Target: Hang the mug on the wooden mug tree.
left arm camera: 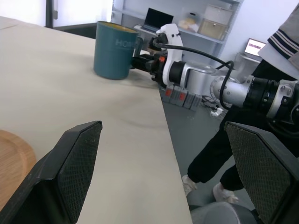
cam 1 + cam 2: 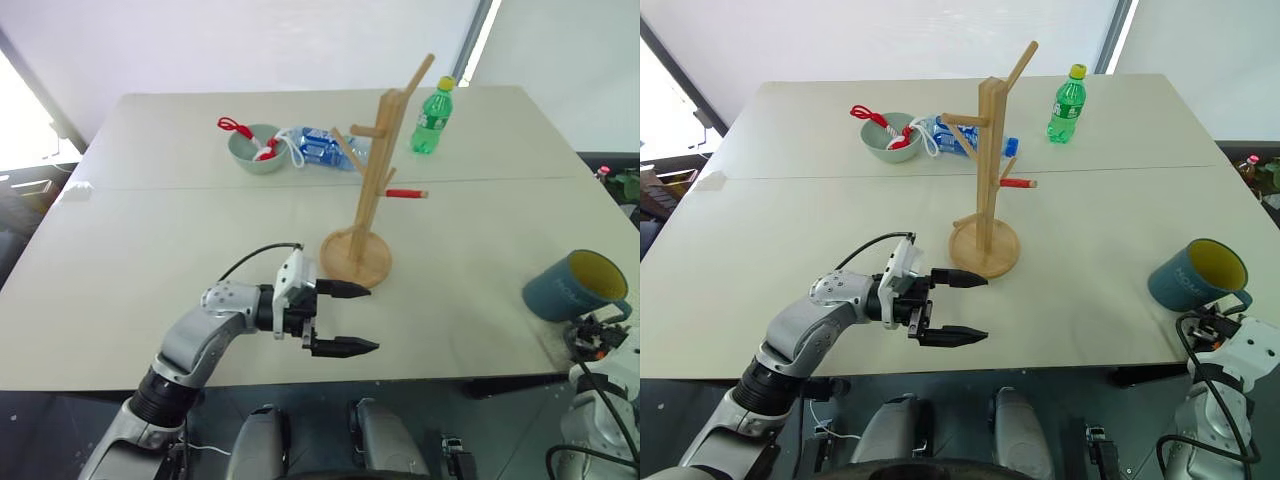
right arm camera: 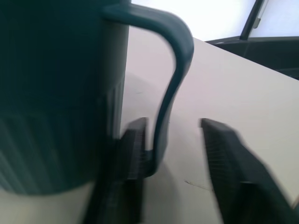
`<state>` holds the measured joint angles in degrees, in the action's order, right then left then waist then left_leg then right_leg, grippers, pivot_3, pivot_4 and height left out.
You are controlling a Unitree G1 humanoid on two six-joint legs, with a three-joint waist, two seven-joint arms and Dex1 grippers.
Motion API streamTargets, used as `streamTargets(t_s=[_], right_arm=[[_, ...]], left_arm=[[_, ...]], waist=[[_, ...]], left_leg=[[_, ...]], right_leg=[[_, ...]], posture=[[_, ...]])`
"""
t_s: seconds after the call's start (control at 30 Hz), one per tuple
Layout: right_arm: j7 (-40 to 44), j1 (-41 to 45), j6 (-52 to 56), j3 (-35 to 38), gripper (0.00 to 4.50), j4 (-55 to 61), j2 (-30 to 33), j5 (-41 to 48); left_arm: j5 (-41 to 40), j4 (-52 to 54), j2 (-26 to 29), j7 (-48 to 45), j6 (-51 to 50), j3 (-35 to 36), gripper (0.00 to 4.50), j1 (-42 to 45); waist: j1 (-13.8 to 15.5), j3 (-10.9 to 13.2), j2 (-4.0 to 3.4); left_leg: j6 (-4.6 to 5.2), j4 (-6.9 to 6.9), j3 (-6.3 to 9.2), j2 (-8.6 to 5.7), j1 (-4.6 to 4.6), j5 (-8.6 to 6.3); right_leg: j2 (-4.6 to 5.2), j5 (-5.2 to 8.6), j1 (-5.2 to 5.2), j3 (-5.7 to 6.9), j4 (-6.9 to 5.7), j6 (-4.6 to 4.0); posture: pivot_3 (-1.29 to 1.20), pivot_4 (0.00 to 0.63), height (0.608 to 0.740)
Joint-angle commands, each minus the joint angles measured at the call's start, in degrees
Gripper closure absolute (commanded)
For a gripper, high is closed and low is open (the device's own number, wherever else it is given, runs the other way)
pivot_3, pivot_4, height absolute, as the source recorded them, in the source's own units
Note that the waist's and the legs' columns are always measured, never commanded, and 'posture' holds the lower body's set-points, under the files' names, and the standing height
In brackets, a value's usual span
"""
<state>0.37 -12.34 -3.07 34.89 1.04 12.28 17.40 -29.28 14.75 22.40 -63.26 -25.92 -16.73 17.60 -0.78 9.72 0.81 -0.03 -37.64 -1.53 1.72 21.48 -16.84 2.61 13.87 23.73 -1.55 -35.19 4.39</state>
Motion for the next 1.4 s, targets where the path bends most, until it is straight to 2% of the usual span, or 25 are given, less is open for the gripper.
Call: streamTargets(t_s=[0.03, 0.13, 0.23, 0.33, 0.5, 0.67, 0.93, 1.17, 1.4], right_arm=[[0.9, 0.2, -0.7, 0.7, 4.46, 0.6, 0.6, 1.3], [1.7, -0.1, -0.6, -0.1, 4.46, 2.3, 0.9, 1.2], [3.9, -2.4, -0.8, -3.0, 4.46, 6.4, 3.7, -3.4], [10.3, -7.4, -3.8, -9.4, 4.46, 14.5, 11.9, -14.9], [18.4, -10.4, -6.4, -13.5, 4.46, 23.3, 23.2, -23.2], [23.0, -3.3, -2.4, -13.2, 4.46, 28.7, 28.2, -21.1], [29.6, 8.3, 0.3, -15.2, 4.46, 29.0, 33.3, -18.4], [34.7, 19.6, 2.9, -21.0, 4.46, 26.6, 35.4, -16.8], [37.0, 27.7, 6.3, -25.8, 4.46, 25.3, 34.8, -17.5]], left_arm=[[-0.5, 2.1, 0.2, 0.4, 0.9, 0.7, 0.0, -0.4], [-0.5, 2.1, 0.2, 0.6, 1.0, 0.7, 0.0, -0.5], [-0.7, 2.1, 0.3, 0.9, 0.9, 1.0, 0.0, -0.5], [-0.9, 1.8, 0.4, 1.0, 1.0, 1.4, 0.0, -0.8], [-0.6, 0.6, 1.2, 0.3, 1.8, 1.9, 0.0, -0.9], [-0.7, -0.8, 2.1, 0.7, 2.5, 4.1, 0.0, -0.3], [-3.0, -2.5, 3.4, 1.7, 1.7, 10.5, 0.0, 1.4], [-3.5, -3.2, 5.8, 2.7, 2.0, 14.9, 0.0, 1.6], [-3.8, -2.6, 6.1, 3.5, 2.2, 16.1, 0.0, 0.9]], waist=[[0.0, 0.0, 0.0], [0.0, 0.0, 0.0], [0.0, 0.0, -0.04], [-0.1, 0.0, -0.3], [0.0, 0.0, -0.15], [0.0, 0.0, -0.07], [0.2, 0.1, 0.1], [0.0, 0.1, 0.11], [0.2, 0.2, 0.12]], left_leg=[[0.0, 0.0, 0.0, 0.0, 0.0, 0.0], [0.0, 0.0, 0.01, 0.0, -0.01, 0.0], [0.0, 0.0, 0.01, 0.0, -0.02, 0.0], [0.0, -0.01, -0.02, -0.01, -0.01, 0.0], [0.0, -0.09, 0.05, -0.09, -0.06, 0.0], [0.0, -0.32, 0.06, -0.08, -0.03, 0.0], [0.0, -0.38, 0.1, -0.12, 0.01, 0.0], [0.0, -0.37, 0.1, -0.11, 0.0, 0.0], [0.0, -0.37, 0.11, -0.1, 0.01, 0.0]], right_leg=[[0.0, 0.0, 0.0, 0.0, 0.0, 0.0], [0.0, 0.0, -0.01, 0.0, 0.0, 0.0], [-0.01, 0.0, -0.01, 0.0, 0.0, 0.0], [0.01, 0.0, 0.0, -0.04, -0.01, 0.01], [-0.13, 0.02, -0.07, 0.03, -0.03, 0.05], [-0.11, 0.01, -0.09, 0.04, -0.1, 0.04], [-0.06, 0.0, -0.18, 0.08, -0.09, 0.04], [-0.08, -0.01, -0.18, 0.09, -0.1, 0.04], [-0.04, -0.01, -0.17, 0.08, -0.13, 0.04]], posture=[[0.0, 0.15, 0.74], [0.0, 0.15, 0.74], [0.0, 0.15, 0.74], [0.0, 0.15, 0.74], [0.0, 0.15, 0.74], [0.0, 0.15, 0.74], [0.0, 0.15, 0.74], [0.0, 0.15, 0.74], [0.0, 0.15, 0.74]])
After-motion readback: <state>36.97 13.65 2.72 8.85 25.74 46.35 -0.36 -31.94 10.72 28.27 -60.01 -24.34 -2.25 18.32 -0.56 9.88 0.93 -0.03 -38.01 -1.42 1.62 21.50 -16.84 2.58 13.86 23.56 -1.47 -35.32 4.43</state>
